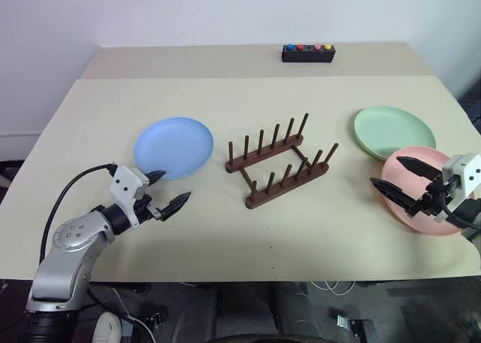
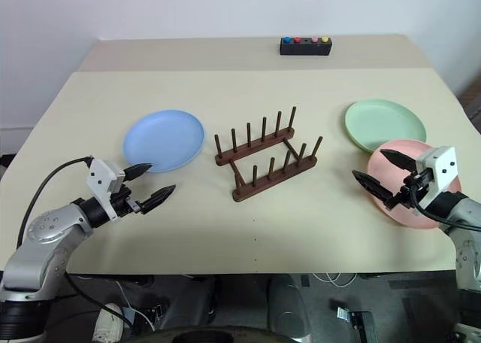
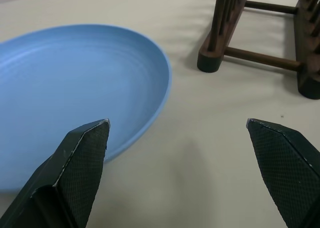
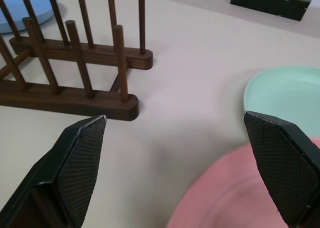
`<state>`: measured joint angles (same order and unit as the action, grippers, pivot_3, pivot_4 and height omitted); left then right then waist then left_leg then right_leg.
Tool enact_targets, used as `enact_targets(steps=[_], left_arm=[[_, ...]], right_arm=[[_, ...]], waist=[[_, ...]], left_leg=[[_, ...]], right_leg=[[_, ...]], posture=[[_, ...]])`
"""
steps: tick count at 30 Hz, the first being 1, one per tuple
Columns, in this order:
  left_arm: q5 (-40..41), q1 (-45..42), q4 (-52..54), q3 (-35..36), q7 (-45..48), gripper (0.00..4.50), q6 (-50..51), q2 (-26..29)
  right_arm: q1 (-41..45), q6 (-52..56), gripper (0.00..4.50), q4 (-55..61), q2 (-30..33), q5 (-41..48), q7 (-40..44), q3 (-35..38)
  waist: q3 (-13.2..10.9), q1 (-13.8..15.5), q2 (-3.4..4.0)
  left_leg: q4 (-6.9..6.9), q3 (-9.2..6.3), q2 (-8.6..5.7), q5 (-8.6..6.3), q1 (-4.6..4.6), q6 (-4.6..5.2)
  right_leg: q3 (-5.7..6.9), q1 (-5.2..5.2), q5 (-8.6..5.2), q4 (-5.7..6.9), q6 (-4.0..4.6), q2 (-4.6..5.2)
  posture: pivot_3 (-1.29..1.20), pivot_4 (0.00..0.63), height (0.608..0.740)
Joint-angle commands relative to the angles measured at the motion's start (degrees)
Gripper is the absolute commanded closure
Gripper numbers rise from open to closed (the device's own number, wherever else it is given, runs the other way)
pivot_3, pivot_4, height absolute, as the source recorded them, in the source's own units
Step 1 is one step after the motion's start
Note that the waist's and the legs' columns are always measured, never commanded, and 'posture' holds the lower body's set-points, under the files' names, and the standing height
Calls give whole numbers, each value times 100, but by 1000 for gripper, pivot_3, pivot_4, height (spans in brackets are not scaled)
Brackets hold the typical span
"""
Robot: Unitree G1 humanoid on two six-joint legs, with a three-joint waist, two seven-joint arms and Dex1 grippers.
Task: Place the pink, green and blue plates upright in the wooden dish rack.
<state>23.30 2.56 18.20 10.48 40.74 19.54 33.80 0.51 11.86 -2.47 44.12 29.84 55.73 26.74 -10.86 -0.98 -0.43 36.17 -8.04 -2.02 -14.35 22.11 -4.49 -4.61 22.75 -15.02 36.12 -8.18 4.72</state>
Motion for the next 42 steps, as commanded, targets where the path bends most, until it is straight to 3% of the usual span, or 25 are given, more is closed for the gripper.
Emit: enact_targets(steps=[1,16,23,27,36,42], left_arm=[[114,-32,199,195,-12,0,37,89],[166,-106,503,-152,117,0,275,105],[159,-142,680,-873,839,0,406,371],[-306,-461,414,-1488,1161,0,114,584],[-1012,-1392,-615,-2643,1292,0,-285,-175],[-1387,-1578,-1013,-2819,832,0,-292,-674]], right_arm=[[73,-64,28,66,61,-18,5,18],[-346,-60,28,428,-38,14,-165,79],[-753,37,28,1052,-141,132,-361,191],[-1162,93,28,1608,-369,213,-570,231],[-2233,481,28,3177,-378,93,-726,103],[-2328,773,28,4061,-554,179,-1137,-195]], waist=[[0,0,0],[0,1,0],[0,3,0],[0,32,0],[-1,13,-1],[2,19,-2]], left_leg=[[-1,0,0,0,0,0],[1,0,0,0,1,0],[0,0,0,0,2,0],[1,1,0,0,2,0],[1,0,0,0,6,0],[8,0,0,0,3,1]], right_leg=[[0,0,0,0,0,0],[0,0,0,0,0,0],[0,0,0,0,0,0],[0,0,-3,-1,4,0],[0,2,3,-2,-8,0],[0,-2,5,0,-10,-1]], posture=[[0,150,740],[0,150,740],[0,150,740],[0,150,740],[0,150,740],[0,150,740]])
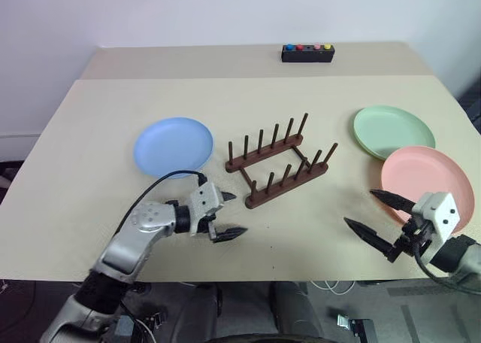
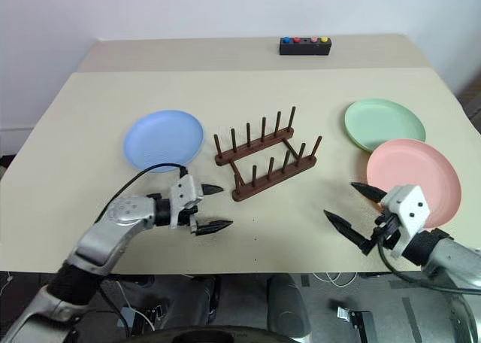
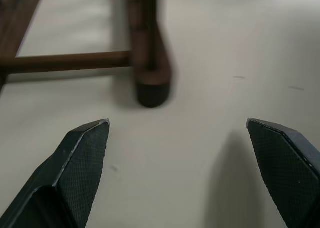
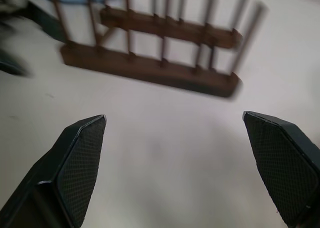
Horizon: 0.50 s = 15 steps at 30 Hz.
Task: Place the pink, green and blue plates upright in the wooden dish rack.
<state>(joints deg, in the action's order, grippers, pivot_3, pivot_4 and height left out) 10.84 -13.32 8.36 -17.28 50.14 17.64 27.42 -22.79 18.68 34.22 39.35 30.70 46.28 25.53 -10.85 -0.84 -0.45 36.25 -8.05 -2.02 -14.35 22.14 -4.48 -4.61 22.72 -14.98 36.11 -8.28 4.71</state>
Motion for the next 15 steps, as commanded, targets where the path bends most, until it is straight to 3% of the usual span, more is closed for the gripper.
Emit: enact_targets(steps=[1,4,6,8,13,15], left_arm=[[-231,5,-86,-69,-185,0,-145,-84],[-369,-6,-286,-95,-379,0,-219,-259],[-325,33,-305,-56,-413,519,-211,-360],[-339,70,-297,-55,-418,1250,-230,-379],[-401,-5,-331,-14,-537,3788,-192,-434],[-410,-17,-308,-16,-505,3879,-190,-412]], right_arm=[[0,118,28,469,-110,89,-250,-133],[-113,177,28,736,-259,8,-460,-411],[-198,188,0,855,-315,-56,-545,-511],[-226,223,0,967,-361,-37,-641,-602],[-199,244,0,1089,-476,-61,-846,-901],[-162,284,0,1120,-475,-69,-917,-970]], waist=[[0,9,1],[1,28,0],[3,33,2],[3,22,0],[4,20,1],[4,20,1]], left_leg=[[-2,0,0,0,-1,0],[-2,-1,0,0,0,0],[0,-1,-1,0,0,0],[1,-1,-1,0,-1,0],[-2,-1,-1,0,-6,0],[0,-1,-1,0,-5,0]], right_leg=[[0,0,0,0,-1,0],[0,0,1,-2,-2,1],[0,-3,0,-2,-1,2],[0,-4,-3,-2,5,2],[0,-5,-6,-1,10,1],[0,-6,-6,-1,10,2]], posture=[[0,150,740],[0,150,740],[0,150,740],[0,150,740],[0,150,740],[0,150,740]])
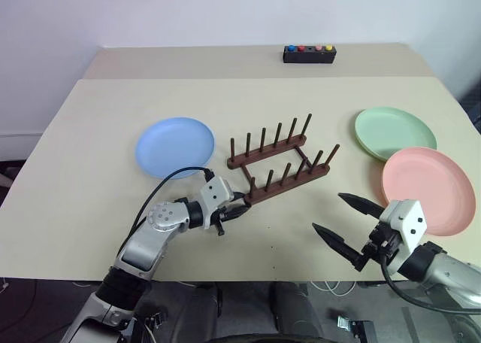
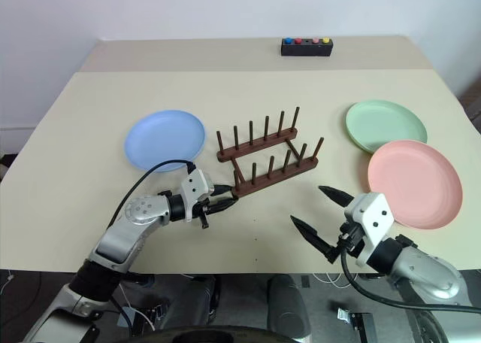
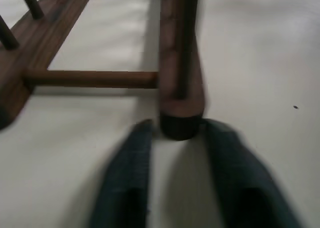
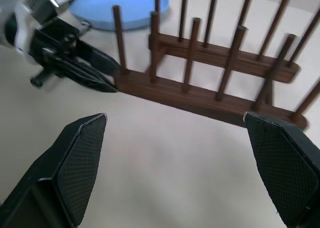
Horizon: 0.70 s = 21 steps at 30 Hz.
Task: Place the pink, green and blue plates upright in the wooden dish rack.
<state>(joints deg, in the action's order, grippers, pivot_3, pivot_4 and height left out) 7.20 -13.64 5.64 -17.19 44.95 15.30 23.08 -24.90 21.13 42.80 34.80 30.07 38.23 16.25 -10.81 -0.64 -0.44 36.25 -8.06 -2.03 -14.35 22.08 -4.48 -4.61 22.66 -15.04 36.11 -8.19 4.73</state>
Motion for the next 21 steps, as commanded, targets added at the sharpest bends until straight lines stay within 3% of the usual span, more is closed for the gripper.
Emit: enact_targets(steps=[1,11,21], left_arm=[[-62,9,-35,-31,27,3879,38,38],[-32,-365,-506,-160,914,3879,-608,347],[-233,-1498,-1949,-494,1669,3879,-1463,-187]], right_arm=[[65,50,0,260,-10,-7,-130,-61],[220,393,0,370,192,174,-194,43],[-67,268,0,317,152,163,-59,149]], waist=[[0,0,0],[0,6,0],[-1,37,-3]], left_leg=[[0,0,0,0,0,0],[-2,0,0,0,-2,0],[1,-2,-2,0,0,1]], right_leg=[[0,0,0,0,0,0],[1,0,-1,0,2,-1],[2,-5,8,-5,-14,-1]], posture=[[0,150,740],[0,150,740],[0,150,740]])
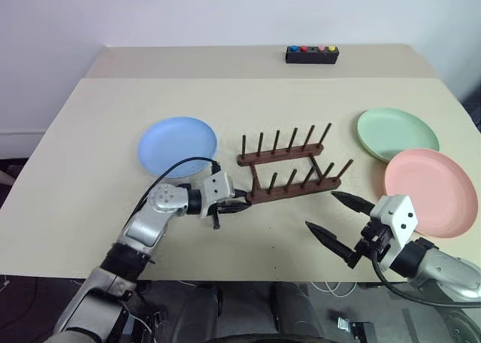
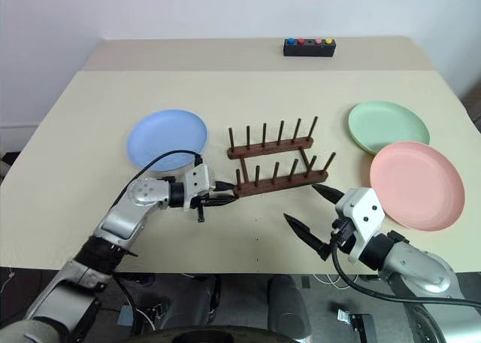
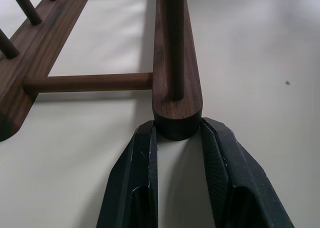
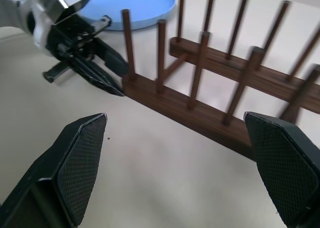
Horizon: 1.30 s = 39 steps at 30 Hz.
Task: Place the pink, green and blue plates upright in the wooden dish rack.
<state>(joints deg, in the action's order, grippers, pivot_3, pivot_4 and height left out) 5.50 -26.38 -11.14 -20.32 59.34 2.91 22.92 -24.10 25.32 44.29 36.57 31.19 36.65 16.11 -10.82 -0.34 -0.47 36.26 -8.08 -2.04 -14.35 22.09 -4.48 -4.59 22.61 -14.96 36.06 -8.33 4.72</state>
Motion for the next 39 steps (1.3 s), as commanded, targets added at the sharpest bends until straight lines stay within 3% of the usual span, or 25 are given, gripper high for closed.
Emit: enact_targets(steps=[1,9,33,39], left_arm=[[-79,-299,-379,-204,275,3879,-286,-229],[-243,-772,-1201,-265,485,3879,-661,-623],[-382,-846,-1480,-142,453,3879,-828,-856],[-379,-836,-1430,-87,464,1023,-826,-815]], right_arm=[[-250,-178,0,174,-33,66,137,204],[-862,-519,0,141,-101,-112,372,251],[-385,-239,0,223,-23,-103,131,107],[-381,-127,0,303,-6,-45,125,199]], waist=[[0,-2,-1],[-1,-22,-1],[0,-18,-1],[0,-29,-1]], left_leg=[[0,-1,0,0,1,0],[1,-1,0,0,0,1],[2,-3,0,0,0,1],[0,-3,0,0,0,1]], right_leg=[[1,1,0,0,-1,0],[1,0,0,0,-2,0],[1,-2,0,0,-4,0],[1,0,0,1,-4,-1]], posture=[[0,150,740],[0,150,740],[0,150,740],[0,150,740]])
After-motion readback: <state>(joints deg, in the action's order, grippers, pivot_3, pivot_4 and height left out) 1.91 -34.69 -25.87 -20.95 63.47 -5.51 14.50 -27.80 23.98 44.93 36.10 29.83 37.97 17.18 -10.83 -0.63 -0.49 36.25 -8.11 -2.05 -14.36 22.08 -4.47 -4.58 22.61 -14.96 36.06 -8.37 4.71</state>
